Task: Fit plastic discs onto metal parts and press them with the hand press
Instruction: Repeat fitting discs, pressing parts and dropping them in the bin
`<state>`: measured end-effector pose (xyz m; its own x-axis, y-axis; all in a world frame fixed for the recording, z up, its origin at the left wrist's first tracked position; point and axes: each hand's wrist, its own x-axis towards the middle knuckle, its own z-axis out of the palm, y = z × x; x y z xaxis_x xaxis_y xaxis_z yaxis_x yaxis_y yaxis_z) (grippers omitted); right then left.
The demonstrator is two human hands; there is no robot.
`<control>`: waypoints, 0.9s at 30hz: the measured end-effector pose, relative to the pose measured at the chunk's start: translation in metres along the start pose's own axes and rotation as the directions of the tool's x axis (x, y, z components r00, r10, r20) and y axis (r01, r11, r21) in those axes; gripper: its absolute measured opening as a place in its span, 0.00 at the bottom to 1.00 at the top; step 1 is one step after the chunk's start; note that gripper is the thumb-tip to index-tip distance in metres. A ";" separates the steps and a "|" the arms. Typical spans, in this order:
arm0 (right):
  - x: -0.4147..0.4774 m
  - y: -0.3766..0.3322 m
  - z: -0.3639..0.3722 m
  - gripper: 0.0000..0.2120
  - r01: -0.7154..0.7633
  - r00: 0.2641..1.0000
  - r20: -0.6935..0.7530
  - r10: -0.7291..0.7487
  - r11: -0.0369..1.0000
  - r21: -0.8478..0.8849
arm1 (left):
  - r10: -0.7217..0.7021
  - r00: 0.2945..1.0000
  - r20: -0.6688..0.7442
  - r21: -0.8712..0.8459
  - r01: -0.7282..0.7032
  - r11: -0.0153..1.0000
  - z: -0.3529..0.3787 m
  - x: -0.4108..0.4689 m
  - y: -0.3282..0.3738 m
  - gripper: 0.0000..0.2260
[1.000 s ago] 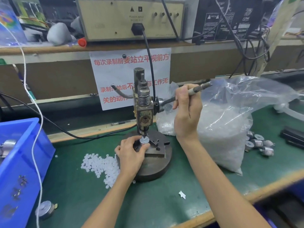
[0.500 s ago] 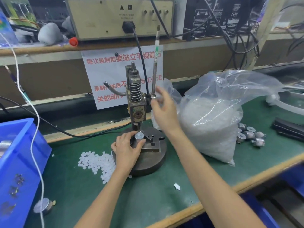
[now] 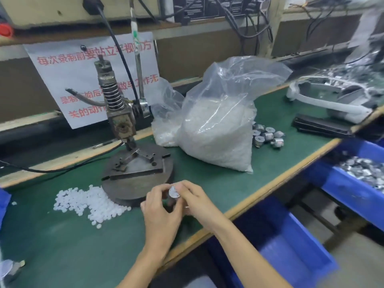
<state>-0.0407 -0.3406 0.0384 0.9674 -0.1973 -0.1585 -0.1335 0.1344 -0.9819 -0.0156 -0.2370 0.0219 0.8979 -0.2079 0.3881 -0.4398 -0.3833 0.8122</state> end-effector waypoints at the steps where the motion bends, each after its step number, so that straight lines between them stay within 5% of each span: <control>1: -0.011 0.004 -0.009 0.10 -0.013 0.999 -0.038 0.014 1.000 0.013 | -0.011 0.999 0.046 -0.047 0.014 0.999 0.006 -0.009 0.006 0.16; 5: -0.060 0.022 -0.050 0.14 -0.024 0.980 -0.187 0.062 0.979 0.200 | 0.153 0.944 0.291 -0.091 -0.132 0.987 0.036 -0.043 0.033 0.14; 12: -0.109 0.078 -0.126 0.14 -0.136 0.847 -0.459 0.268 0.944 0.300 | 0.240 0.657 0.714 -0.026 -0.318 0.948 0.098 -0.074 0.048 0.13; 17: -0.111 0.171 -0.167 0.12 -0.420 0.648 -0.550 0.527 0.850 0.319 | 0.096 0.756 0.648 0.033 -0.154 0.988 0.104 -0.084 0.040 0.12; 21: -0.106 0.241 -0.177 0.16 -0.611 0.515 -0.572 0.639 0.741 0.279 | 0.099 0.739 0.667 0.022 -0.153 0.988 0.099 -0.086 0.036 0.12; 27: -0.102 0.278 -0.173 0.12 -0.598 0.452 -0.637 0.624 0.742 0.303 | 0.096 0.748 0.657 0.000 -0.128 0.992 0.096 -0.078 0.034 0.10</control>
<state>-0.2137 -0.4506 -0.2365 0.2169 -0.6241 -0.7506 -0.6119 0.5122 -0.6027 -0.1024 -0.3203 -0.0231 0.6161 -0.7833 0.0827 -0.5510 -0.3536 0.7559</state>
